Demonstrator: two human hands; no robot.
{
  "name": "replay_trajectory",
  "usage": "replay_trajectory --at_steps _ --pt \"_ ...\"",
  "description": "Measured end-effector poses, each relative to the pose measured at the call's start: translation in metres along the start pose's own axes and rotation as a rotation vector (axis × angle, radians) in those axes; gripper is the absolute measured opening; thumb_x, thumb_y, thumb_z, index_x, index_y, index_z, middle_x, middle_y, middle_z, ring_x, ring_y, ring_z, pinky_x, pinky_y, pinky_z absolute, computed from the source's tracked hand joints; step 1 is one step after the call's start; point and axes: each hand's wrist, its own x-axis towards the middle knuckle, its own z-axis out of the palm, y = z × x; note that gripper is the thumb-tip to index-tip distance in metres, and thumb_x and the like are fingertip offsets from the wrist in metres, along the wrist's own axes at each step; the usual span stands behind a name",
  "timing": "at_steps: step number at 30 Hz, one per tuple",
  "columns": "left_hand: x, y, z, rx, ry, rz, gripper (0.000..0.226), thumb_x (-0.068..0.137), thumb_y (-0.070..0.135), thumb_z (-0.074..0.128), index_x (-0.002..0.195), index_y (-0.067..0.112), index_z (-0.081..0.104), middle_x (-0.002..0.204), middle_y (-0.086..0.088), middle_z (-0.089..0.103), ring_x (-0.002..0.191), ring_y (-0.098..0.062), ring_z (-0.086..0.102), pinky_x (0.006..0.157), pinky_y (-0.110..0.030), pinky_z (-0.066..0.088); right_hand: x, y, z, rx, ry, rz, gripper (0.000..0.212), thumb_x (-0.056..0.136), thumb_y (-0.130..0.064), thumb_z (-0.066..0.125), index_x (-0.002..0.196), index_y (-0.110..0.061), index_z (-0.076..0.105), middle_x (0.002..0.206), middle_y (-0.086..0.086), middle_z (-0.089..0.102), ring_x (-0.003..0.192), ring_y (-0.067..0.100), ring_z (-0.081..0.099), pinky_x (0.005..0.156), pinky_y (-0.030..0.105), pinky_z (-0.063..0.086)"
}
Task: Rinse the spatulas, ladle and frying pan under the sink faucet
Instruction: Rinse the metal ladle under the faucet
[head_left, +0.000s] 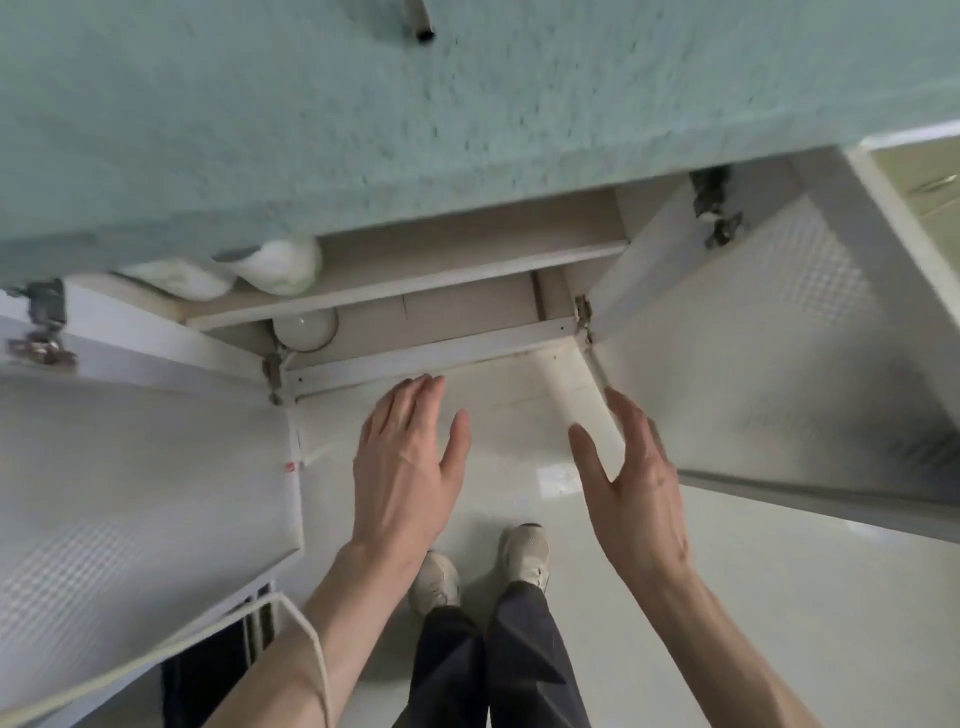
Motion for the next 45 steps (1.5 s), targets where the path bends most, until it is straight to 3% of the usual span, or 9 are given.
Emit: replay_trajectory --at_steps 9,17,22,26,31,35,38,41,45 --pt "0.016 -0.05 0.146 0.075 -0.032 0.002 0.045 0.103 0.037 0.047 0.135 0.008 0.06 0.138 -0.008 0.062 0.132 -0.029 0.053 0.109 -0.043 0.044 0.071 0.102 0.097 -0.03 -0.075 0.036 0.062 0.103 -0.049 0.051 0.157 -0.023 0.035 0.158 -0.005 0.045 0.146 0.016 0.04 0.118 0.034 0.036" --pt "0.075 -0.091 0.266 0.168 -0.044 0.058 0.05 0.101 0.041 0.039 0.134 0.009 0.06 0.136 -0.008 0.061 0.131 -0.029 0.053 0.11 -0.043 0.043 0.194 0.156 0.206 -0.055 -0.077 -0.014 0.061 0.103 -0.043 0.055 0.154 -0.014 0.038 0.15 0.007 0.051 0.137 0.026 0.049 0.107 0.037 0.042" --pt "0.119 -0.111 0.332 0.24 -0.065 0.104 0.05 0.103 0.042 0.037 0.136 0.011 0.059 0.137 -0.007 0.061 0.13 -0.028 0.054 0.109 -0.043 0.044 0.28 0.184 0.265 -0.049 -0.078 0.061 0.058 0.104 -0.039 0.055 0.151 -0.009 0.038 0.148 0.012 0.051 0.135 0.03 0.05 0.105 0.041 0.044" --pt "0.15 -0.128 0.374 0.262 -0.062 0.138 0.05 0.103 0.042 0.037 0.137 0.012 0.058 0.139 -0.006 0.06 0.131 -0.027 0.053 0.11 -0.042 0.043 0.342 0.205 0.299 -0.218 -0.059 0.014 0.052 0.104 -0.03 0.057 0.146 -0.004 0.039 0.144 0.019 0.049 0.131 0.038 0.049 0.105 0.044 0.045" --pt "0.179 -0.15 0.406 0.305 -0.052 0.177 0.057 0.101 0.044 0.025 0.135 0.013 0.06 0.136 -0.005 0.062 0.128 -0.026 0.055 0.107 -0.041 0.045 0.41 0.205 0.326 -0.35 -0.016 0.036 0.054 0.106 -0.032 0.051 0.149 -0.003 0.035 0.15 0.022 0.042 0.138 0.041 0.04 0.109 0.045 0.039" --pt "0.187 -0.161 0.42 0.293 -0.061 0.167 0.057 0.1 0.045 0.025 0.134 0.015 0.06 0.134 -0.003 0.062 0.127 -0.025 0.055 0.105 -0.04 0.046 0.444 0.197 0.339 -0.368 0.042 0.121 0.051 0.105 -0.035 0.051 0.143 -0.004 0.039 0.147 0.021 0.046 0.134 0.04 0.046 0.104 0.045 0.043" --pt "0.186 -0.165 0.424 0.288 -0.061 0.173 0.054 0.1 0.044 0.028 0.133 0.015 0.059 0.131 -0.002 0.062 0.126 -0.025 0.055 0.105 -0.04 0.046 0.45 0.19 0.346 -0.396 0.016 0.135 0.044 0.107 -0.024 0.048 0.144 -0.003 0.037 0.145 0.02 0.048 0.131 0.038 0.052 0.1 0.047 0.047" --pt "0.181 -0.165 0.424 0.278 -0.08 0.169 0.054 0.1 0.044 0.027 0.132 0.015 0.06 0.129 -0.002 0.062 0.125 -0.025 0.055 0.104 -0.041 0.046 0.444 0.193 0.352 -0.482 0.035 0.117 0.042 0.106 -0.009 0.04 0.146 0.004 0.034 0.149 0.025 0.042 0.134 0.038 0.049 0.108 0.042 0.043" --pt "0.17 -0.157 0.42 0.252 -0.091 0.158 0.058 0.1 0.045 0.023 0.134 0.015 0.059 0.13 -0.002 0.062 0.124 -0.025 0.054 0.104 -0.039 0.046 0.429 0.204 0.348 -0.415 0.035 0.164 0.048 0.104 -0.006 0.042 0.148 0.008 0.028 0.152 0.026 0.042 0.14 0.039 0.045 0.112 0.041 0.039"
